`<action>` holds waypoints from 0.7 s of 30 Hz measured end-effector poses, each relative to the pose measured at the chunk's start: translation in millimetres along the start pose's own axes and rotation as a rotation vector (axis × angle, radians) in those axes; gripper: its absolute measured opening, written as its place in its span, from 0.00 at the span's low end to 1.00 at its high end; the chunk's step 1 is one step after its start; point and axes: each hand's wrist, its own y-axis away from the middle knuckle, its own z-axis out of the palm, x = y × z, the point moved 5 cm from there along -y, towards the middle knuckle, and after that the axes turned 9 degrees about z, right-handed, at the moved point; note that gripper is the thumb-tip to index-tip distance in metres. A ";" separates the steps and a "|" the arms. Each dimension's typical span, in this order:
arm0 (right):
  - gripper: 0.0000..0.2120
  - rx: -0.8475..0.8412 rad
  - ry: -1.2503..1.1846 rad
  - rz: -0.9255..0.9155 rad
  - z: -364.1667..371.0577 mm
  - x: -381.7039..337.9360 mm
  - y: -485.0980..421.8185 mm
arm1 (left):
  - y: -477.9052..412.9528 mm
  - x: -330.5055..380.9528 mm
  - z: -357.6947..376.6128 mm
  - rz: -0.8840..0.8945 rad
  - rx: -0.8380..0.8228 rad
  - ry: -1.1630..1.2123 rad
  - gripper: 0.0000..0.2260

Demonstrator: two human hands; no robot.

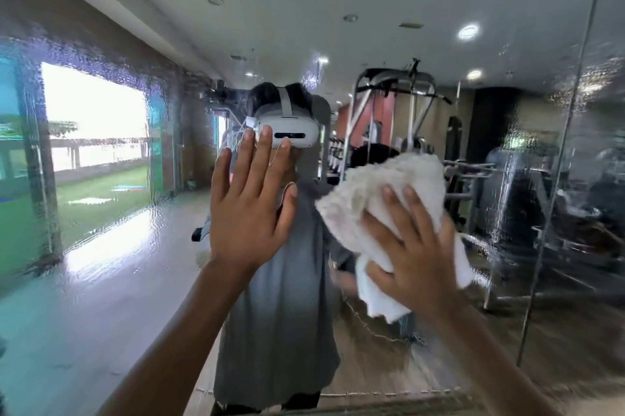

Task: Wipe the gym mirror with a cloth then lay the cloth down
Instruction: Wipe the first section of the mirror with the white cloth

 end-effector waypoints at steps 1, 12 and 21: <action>0.35 -0.010 -0.004 0.057 0.4 15.5 2.1 | -0.1 1.1 0.1 -0.003 0.005 -0.005 0.25; 0.39 0.031 -0.037 0.160 2.3 -19.8 -46.4 | 0.8 0.7 1.3 -0.007 -0.015 -0.001 0.25; 0.32 0.054 -0.141 0.646 1.5 50.8 -48.9 | 15.9 18.0 3.7 -0.115 -0.034 0.001 0.25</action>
